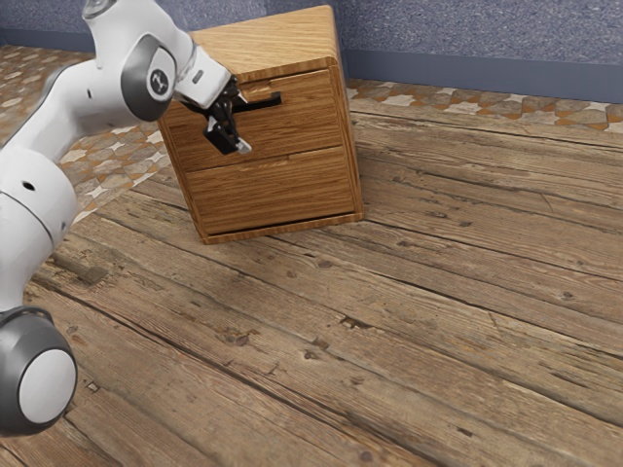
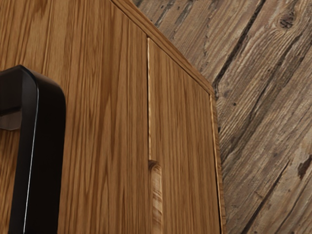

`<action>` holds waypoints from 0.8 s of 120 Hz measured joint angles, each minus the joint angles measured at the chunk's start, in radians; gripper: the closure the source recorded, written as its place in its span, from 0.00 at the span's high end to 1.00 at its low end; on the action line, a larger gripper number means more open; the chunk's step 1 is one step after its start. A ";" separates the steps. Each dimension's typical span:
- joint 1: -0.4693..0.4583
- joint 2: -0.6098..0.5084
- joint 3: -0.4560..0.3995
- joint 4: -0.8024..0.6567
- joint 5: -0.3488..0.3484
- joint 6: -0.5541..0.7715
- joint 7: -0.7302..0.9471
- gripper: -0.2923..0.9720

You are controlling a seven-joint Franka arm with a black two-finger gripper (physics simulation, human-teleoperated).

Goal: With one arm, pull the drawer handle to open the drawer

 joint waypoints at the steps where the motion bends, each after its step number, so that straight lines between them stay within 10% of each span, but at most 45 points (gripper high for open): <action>1: 0.000 0.000 0.000 0.000 -0.002 0.001 0.002 0.77; 96: -0.010 -0.027 0.003 -0.012 -0.043 -0.055 0.102 0.77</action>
